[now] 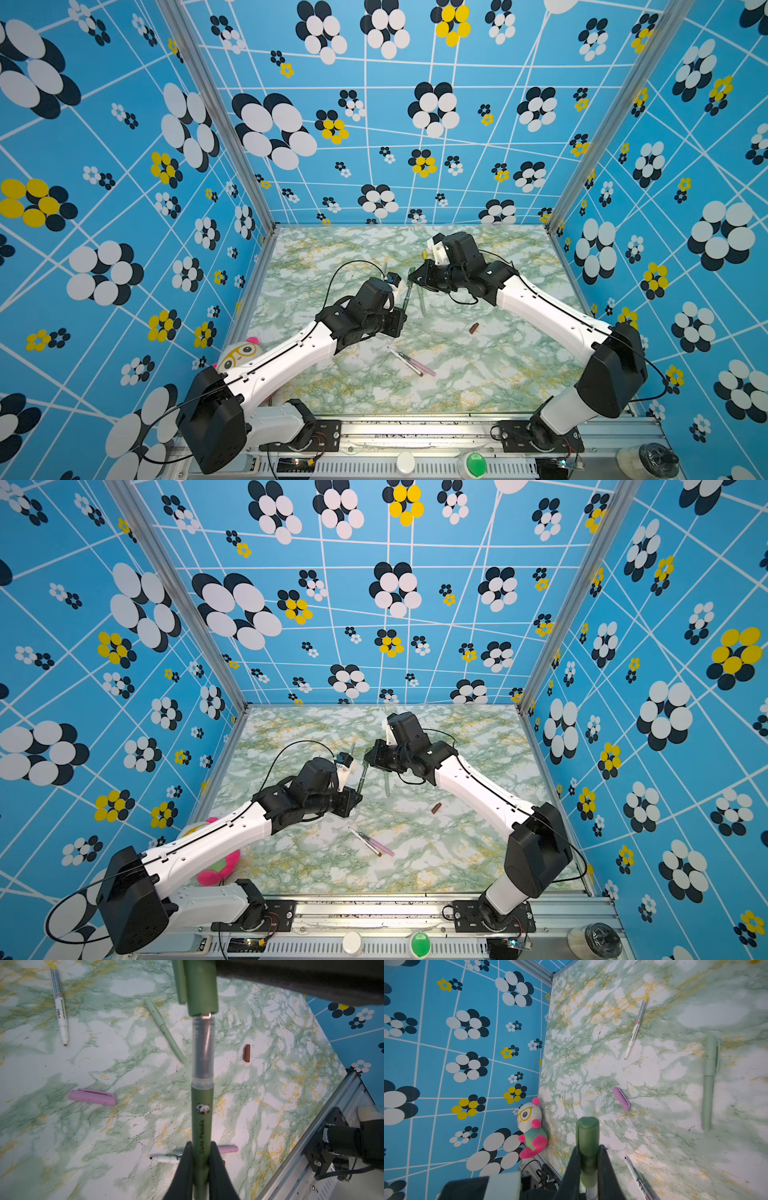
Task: Insert the pens into the pen caps
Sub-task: 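Lower the dark green cap onto the pen nib with the right gripper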
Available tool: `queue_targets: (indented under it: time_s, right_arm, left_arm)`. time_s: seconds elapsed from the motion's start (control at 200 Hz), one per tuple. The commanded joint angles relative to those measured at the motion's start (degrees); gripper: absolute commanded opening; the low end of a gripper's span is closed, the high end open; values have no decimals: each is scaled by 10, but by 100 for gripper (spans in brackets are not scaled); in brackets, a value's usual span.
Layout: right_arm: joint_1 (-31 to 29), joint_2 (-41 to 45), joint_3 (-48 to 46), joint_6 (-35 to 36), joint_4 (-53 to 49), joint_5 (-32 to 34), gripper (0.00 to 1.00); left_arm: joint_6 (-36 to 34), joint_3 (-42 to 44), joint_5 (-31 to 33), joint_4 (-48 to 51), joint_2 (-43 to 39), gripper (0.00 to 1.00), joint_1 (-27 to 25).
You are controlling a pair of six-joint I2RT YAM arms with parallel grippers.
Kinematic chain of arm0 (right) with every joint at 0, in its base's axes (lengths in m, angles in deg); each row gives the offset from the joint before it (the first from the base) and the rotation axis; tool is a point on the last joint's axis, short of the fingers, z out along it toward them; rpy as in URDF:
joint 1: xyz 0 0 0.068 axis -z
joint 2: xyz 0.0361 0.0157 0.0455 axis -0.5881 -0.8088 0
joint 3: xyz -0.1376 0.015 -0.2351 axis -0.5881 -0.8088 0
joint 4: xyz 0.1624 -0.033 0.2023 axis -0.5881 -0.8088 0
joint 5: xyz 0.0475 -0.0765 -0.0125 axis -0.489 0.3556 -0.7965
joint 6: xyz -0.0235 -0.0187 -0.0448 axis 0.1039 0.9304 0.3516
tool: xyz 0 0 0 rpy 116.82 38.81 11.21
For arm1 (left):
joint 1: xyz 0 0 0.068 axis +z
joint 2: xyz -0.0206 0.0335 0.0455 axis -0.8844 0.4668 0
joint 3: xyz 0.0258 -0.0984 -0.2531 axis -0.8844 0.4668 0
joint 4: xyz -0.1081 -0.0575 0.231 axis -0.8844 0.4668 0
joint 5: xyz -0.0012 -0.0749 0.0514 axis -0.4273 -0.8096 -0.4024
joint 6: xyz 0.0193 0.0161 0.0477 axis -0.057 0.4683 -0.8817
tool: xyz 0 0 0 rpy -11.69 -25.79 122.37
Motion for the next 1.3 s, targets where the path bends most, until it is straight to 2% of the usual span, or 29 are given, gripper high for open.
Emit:
queue_targets:
  time_s: [0.0, 0.335, 0.65, 0.945, 1.294]
  right_arm:
    - [-14, 5, -12, 22, 0, 18, 6]
    - [-32, 2, -20, 21, 10, 24, 6]
    - [-39, -16, -35, -11, 10, -8, 6]
    - [-50, -42, -31, -3, -15, -19, 6]
    - [-71, -81, -37, -10, -15, -29, 7]
  left_arm:
    - [2, -22, 10, -10, -2, 0, -1]
    - [6, -18, 24, -21, -3, 0, -1]
    - [1, 5, 85, -120, -27, 0, 0]
    - [-40, -20, 89, -183, 3, 0, 4]
    - [-60, -45, 82, -278, 13, 0, 50]
